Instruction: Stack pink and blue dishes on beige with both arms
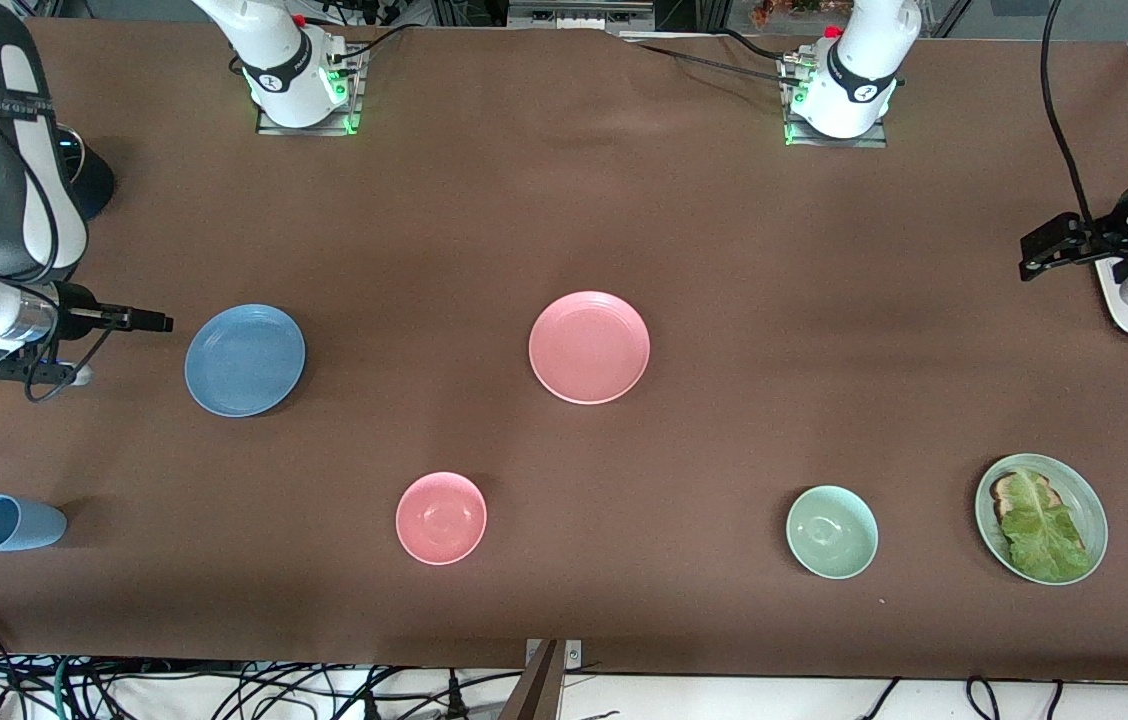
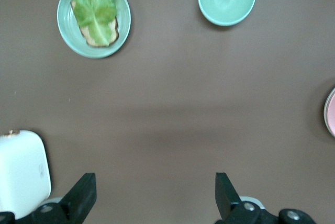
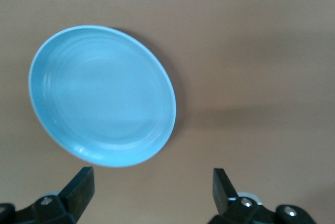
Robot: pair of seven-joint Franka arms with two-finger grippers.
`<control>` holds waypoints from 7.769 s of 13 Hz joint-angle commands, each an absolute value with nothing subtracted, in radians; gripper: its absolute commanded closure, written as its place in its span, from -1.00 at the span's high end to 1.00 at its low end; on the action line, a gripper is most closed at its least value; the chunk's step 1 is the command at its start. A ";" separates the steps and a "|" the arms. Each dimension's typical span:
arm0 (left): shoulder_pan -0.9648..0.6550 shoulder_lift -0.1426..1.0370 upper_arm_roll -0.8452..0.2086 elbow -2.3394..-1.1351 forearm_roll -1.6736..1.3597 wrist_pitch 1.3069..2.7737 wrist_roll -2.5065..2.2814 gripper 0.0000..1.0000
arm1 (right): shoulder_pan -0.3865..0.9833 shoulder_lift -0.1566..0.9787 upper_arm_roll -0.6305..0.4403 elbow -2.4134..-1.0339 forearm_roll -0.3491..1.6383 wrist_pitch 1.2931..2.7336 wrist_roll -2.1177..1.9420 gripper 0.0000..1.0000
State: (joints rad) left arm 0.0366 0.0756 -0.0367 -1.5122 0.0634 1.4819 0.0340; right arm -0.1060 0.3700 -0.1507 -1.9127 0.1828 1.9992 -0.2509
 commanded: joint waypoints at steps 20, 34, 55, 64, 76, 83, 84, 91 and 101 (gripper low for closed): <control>0.031 0.081 -0.023 -1.499 -0.021 1.404 0.058 1.00 | -0.192 0.644 -0.135 -1.787 0.456 2.069 -0.566 -1.00; 0.031 0.091 -0.023 -1.497 -0.018 1.405 0.058 1.00 | 0.131 0.473 -0.075 -1.675 0.433 1.787 -0.266 -1.00; 0.031 0.098 -0.021 -1.497 -0.018 1.405 0.058 1.00 | 0.664 0.727 -0.055 -1.572 0.653 2.298 0.046 -1.00; 0.031 0.100 -0.021 -1.497 -0.017 1.405 0.058 1.00 | 0.670 0.628 -0.135 -1.595 0.547 2.157 0.031 1.00; 0.031 0.103 -0.021 -1.497 -0.014 1.405 0.058 1.00 | 0.657 0.288 -0.623 -1.429 0.157 1.525 -0.075 1.00; 0.031 0.104 -0.021 -1.497 -0.011 1.405 0.058 1.00 | 0.261 0.132 -0.338 -1.462 0.094 1.504 -0.069 1.00; 0.031 0.104 -0.021 -1.497 -0.011 1.405 0.058 1.00 | 0.215 0.118 -0.293 -1.498 0.094 1.497 -0.063 1.00; 0.031 0.137 -0.021 -1.474 -0.012 1.405 0.057 1.00 | -0.083 -0.064 0.041 -1.759 0.060 1.677 -0.057 1.00; 0.031 0.137 -0.021 -1.474 -0.012 1.405 0.048 1.00 | -0.060 -0.054 0.023 -1.718 0.022 1.646 -0.060 1.00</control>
State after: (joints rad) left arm 0.0288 0.1233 -0.0244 -1.5060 -0.0033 1.4140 0.0376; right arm -0.0597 -0.0382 0.0182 -1.7168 0.0411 1.6550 -0.0670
